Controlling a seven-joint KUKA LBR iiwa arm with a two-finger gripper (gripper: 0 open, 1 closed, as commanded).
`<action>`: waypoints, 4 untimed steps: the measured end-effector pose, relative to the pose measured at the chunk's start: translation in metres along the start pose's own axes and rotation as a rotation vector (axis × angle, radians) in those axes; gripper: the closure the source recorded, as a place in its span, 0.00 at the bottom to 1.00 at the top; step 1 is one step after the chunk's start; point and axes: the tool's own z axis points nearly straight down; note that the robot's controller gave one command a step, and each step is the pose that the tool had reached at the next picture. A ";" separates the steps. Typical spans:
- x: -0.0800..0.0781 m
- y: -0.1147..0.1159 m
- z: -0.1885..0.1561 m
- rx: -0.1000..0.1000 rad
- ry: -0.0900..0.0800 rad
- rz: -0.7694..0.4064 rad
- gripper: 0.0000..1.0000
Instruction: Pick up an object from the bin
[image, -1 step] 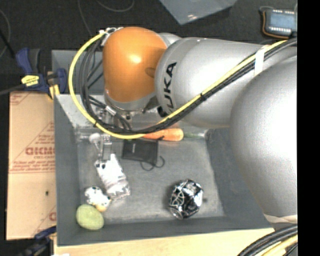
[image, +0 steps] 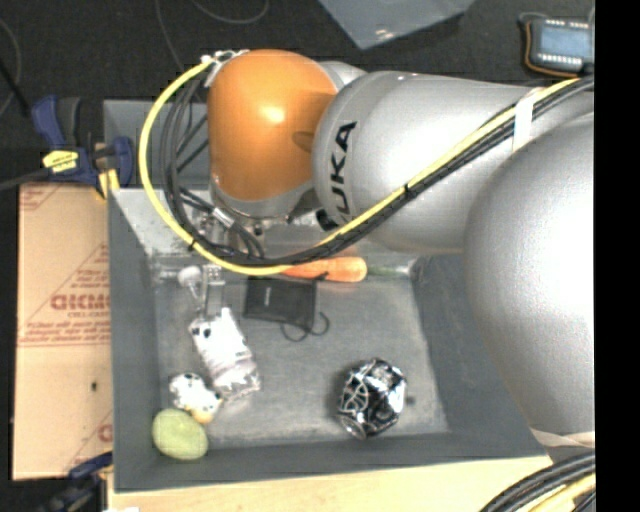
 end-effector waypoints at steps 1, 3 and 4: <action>0.035 -0.029 -0.008 0.001 0.006 0.062 0.00; 0.026 -0.093 -0.016 -0.001 -0.014 0.150 0.00; 0.008 -0.095 0.048 -0.001 -0.006 0.140 0.00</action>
Offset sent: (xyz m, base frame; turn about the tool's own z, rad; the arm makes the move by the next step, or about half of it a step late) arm -0.0306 -0.0964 0.0519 0.1792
